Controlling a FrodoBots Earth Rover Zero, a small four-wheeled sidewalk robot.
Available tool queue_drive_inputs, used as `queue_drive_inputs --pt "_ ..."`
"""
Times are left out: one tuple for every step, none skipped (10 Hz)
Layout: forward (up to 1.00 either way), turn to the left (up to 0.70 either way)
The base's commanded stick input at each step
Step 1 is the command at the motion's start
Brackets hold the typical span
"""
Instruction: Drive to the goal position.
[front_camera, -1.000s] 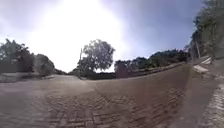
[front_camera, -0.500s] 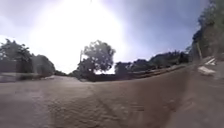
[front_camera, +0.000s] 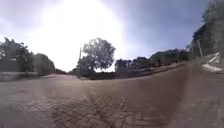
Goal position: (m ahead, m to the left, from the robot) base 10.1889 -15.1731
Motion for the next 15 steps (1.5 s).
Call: queue_drive_inputs --pt "1.00 0.00" --pt "1.00 0.00" --pt "1.00 0.00" --pt "1.00 0.00" --pt "1.00 0.00" --pt "1.00 0.00" --pt "1.00 0.00" --pt "1.00 0.00" --pt "1.00 0.00" --pt "1.00 0.00" --pt "1.00 0.00" --pt "1.00 0.00" --pt "1.00 0.00" --pt "1.00 0.00" --pt "1.00 0.00"
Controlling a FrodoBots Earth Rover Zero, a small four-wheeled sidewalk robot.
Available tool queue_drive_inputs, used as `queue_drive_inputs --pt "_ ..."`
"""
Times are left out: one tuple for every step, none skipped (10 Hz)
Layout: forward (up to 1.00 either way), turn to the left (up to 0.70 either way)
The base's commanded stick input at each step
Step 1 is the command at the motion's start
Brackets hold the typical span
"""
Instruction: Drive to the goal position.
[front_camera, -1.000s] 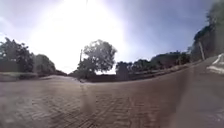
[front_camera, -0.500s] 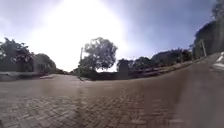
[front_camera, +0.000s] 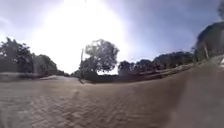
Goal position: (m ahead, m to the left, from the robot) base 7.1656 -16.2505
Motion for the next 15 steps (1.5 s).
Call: queue_drive_inputs --pt "1.00 0.00" --pt "1.00 0.00" --pt "1.00 0.00" --pt "1.00 0.00" --pt "1.00 0.00" --pt "1.00 0.00" --pt "1.00 0.00" --pt "1.00 0.00" --pt "1.00 0.00" --pt "1.00 0.00" --pt "1.00 0.00" --pt "1.00 0.00" --pt "1.00 0.00" --pt "1.00 0.00" --pt "1.00 0.00"
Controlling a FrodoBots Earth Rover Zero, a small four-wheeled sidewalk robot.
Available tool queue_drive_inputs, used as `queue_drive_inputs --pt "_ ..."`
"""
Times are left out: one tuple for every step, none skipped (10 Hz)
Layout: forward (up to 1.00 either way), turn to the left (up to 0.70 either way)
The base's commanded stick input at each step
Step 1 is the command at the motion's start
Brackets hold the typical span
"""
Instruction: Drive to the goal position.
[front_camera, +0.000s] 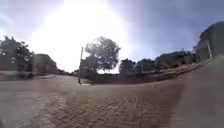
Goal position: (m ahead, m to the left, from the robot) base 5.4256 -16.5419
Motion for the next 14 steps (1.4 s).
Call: queue_drive_inputs --pt "1.00 0.00" --pt "1.00 0.00" --pt "1.00 0.00" --pt "1.00 0.00" --pt "1.00 0.00" --pt "1.00 0.00" --pt "1.00 0.00" --pt "1.00 0.00" --pt "1.00 0.00" --pt "1.00 0.00" --pt "1.00 0.00" --pt "1.00 0.00" --pt "1.00 -0.15" --pt "1.00 -0.27"
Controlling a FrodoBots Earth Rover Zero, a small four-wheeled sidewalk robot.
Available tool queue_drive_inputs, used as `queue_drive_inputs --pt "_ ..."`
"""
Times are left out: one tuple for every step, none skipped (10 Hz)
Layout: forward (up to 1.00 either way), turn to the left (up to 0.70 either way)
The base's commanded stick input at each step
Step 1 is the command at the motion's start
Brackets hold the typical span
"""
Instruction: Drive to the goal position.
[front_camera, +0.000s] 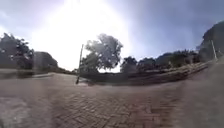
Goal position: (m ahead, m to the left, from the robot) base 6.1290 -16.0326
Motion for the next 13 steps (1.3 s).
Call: queue_drive_inputs --pt "1.00 -0.27" --pt "1.00 -0.27" --pt "1.00 -0.27" --pt "1.00 -0.27" --pt "1.00 -0.27" --pt "1.00 -0.27" --pt "1.00 -0.27" --pt "1.00 -0.27" --pt "1.00 -0.27" --pt "1.00 -0.27" --pt "1.00 -0.27" --pt "0.89 -0.29" --pt "0.00 -0.45"
